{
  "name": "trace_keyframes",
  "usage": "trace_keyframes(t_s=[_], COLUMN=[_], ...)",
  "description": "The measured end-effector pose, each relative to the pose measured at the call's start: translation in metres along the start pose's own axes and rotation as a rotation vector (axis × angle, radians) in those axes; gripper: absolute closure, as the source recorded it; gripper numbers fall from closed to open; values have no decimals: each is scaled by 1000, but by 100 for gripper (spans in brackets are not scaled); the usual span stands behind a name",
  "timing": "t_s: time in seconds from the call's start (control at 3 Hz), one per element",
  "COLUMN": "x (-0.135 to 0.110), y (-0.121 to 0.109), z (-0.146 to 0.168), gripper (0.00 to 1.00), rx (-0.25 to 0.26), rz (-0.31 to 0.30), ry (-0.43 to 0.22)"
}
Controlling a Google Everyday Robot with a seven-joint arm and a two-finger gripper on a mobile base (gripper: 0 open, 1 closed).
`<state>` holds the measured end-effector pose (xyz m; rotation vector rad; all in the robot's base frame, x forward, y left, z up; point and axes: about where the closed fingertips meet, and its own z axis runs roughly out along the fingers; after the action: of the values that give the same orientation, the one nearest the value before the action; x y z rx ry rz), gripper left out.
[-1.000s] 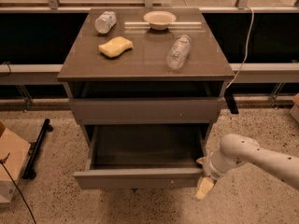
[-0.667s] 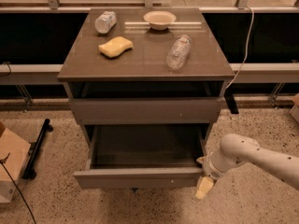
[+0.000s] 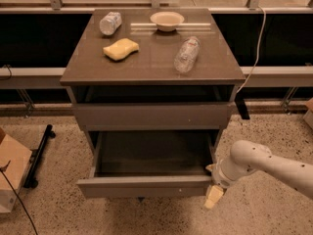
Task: Open middle drawer
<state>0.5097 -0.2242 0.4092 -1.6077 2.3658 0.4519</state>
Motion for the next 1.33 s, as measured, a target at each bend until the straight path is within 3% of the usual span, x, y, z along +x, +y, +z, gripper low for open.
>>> trace_keyframes(t_s=[0.67, 1.0, 1.33], x=[0, 0, 4], y=[0, 0, 21], z=[0, 0, -1], gripper=[0, 18, 50], rx=[0, 0, -39], rz=[0, 0, -63], ry=[0, 0, 18])
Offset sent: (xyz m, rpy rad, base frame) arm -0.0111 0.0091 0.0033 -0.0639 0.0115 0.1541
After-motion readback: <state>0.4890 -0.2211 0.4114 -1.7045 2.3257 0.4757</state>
